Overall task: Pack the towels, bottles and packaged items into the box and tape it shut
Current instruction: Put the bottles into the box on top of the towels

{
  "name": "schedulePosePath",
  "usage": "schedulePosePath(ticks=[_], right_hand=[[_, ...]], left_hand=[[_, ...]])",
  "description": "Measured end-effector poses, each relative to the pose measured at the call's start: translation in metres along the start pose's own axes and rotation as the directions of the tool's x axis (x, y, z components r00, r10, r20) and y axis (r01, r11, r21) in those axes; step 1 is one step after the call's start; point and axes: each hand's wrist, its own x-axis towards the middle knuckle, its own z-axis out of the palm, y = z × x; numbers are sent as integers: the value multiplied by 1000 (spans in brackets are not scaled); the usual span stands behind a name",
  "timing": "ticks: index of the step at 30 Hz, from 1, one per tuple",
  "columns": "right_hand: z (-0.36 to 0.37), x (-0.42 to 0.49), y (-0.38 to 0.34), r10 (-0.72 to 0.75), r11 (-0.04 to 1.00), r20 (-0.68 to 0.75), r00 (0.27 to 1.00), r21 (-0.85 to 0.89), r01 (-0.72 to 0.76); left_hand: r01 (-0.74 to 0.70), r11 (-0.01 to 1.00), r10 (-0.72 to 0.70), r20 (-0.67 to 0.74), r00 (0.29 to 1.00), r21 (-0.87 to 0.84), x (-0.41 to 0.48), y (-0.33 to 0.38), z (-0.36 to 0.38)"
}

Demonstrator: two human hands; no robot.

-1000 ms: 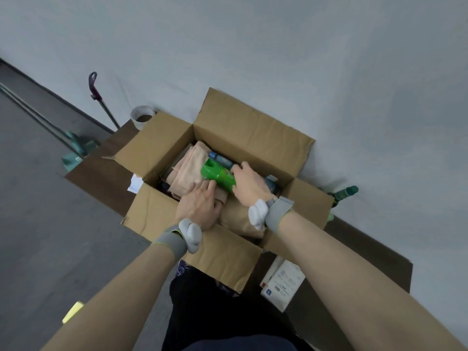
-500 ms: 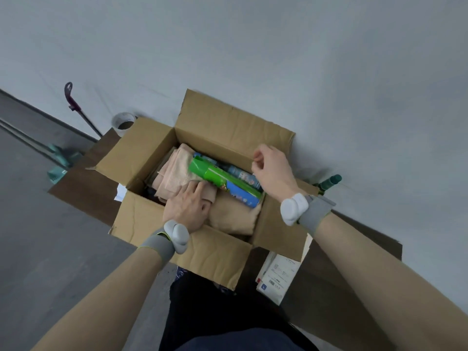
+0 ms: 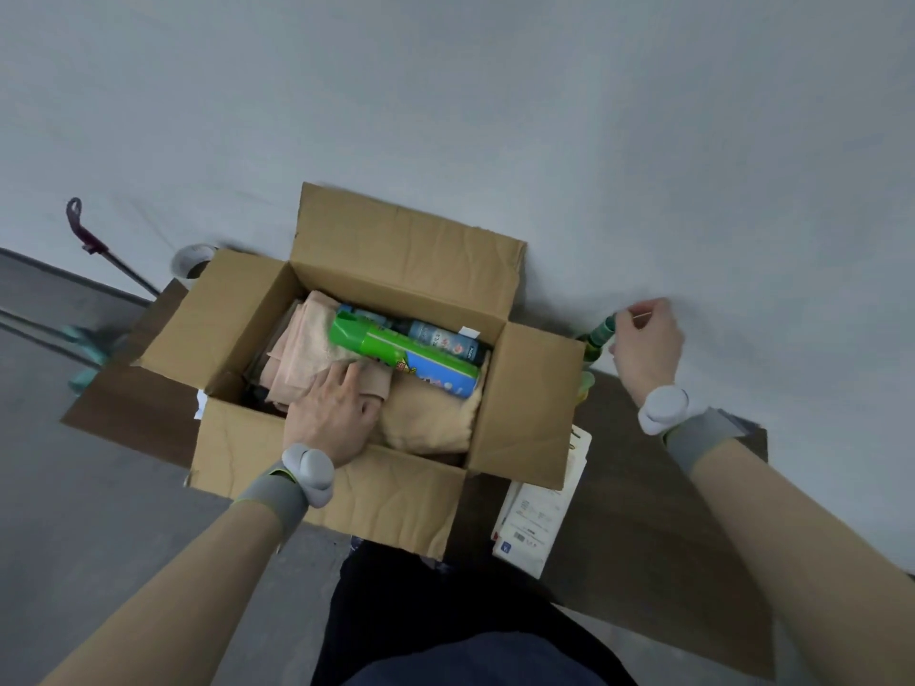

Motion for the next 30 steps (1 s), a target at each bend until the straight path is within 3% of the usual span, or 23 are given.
schedulePosePath(ticks=[6, 12, 20, 30], right_hand=[[15, -5, 22, 130, 992, 59, 990, -15, -129], [24, 4, 32, 83, 990, 137, 987, -121, -67], [29, -4, 40, 58, 998, -20, 998, -33, -58], [-23, -10, -19, -258, 959, -169, 951, 73, 273]], left_hand=[[-24, 1000, 24, -2, 1000, 4, -2, 0, 0], [-8, 1000, 8, 5, 1000, 17, -3, 5, -1], [9, 1000, -9, 21, 1000, 25, -3, 6, -3], [7, 999, -7, 8, 1000, 32, -4, 7, -4]])
